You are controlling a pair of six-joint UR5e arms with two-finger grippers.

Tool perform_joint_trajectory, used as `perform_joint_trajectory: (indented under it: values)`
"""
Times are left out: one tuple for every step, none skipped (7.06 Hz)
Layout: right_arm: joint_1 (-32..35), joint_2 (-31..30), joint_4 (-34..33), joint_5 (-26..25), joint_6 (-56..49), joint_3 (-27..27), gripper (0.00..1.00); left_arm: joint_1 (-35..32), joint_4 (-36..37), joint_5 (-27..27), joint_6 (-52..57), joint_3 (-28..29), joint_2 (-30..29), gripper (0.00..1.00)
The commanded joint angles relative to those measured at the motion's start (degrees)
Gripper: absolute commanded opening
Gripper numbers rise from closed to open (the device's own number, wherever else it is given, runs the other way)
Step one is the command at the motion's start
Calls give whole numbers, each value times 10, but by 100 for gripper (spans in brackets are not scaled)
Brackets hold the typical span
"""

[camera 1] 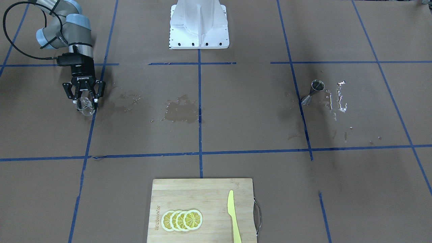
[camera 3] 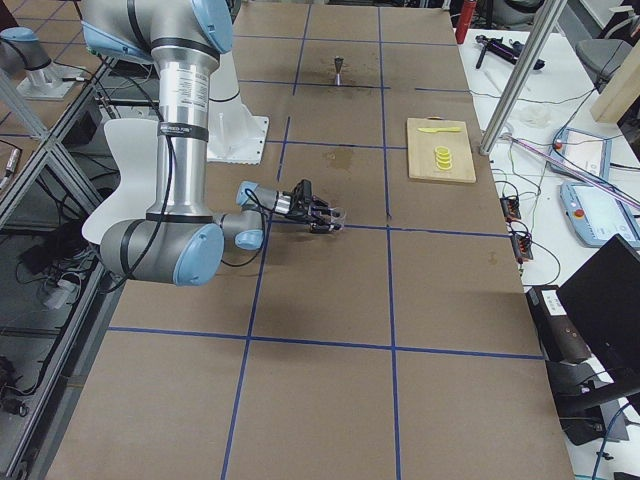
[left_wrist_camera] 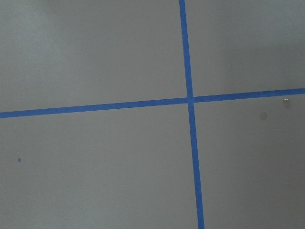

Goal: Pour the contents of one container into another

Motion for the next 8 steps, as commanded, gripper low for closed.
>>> perform_joint_trajectory:
  values:
    - [-3,0,0,-2,9,-3,24,0,0,0,0,0,-2,100]
    - [-3,0,1,-2,9,-3,34,0,0,0,0,0,-3,100]
    - [-4,1,1,-2,9,-3,48,0,0,0,0,0,-3,100]
    - [-4,2,1,-2,10,-3,99,0,0,0,0,0,-3,100]
    - [-4,2,1,-2,14,-3,100,0,0,0,0,1,-6,100]
    - [-4,2,1,-2,14,-3,100,0,0,0,0,4,-9,100]
    - [-4,3,1,-2,14,0,100,0,0,0,-1,5,-12,100]
    - [-2,2,2,-3,14,6,100,0,0,0,-1,5,-13,100]
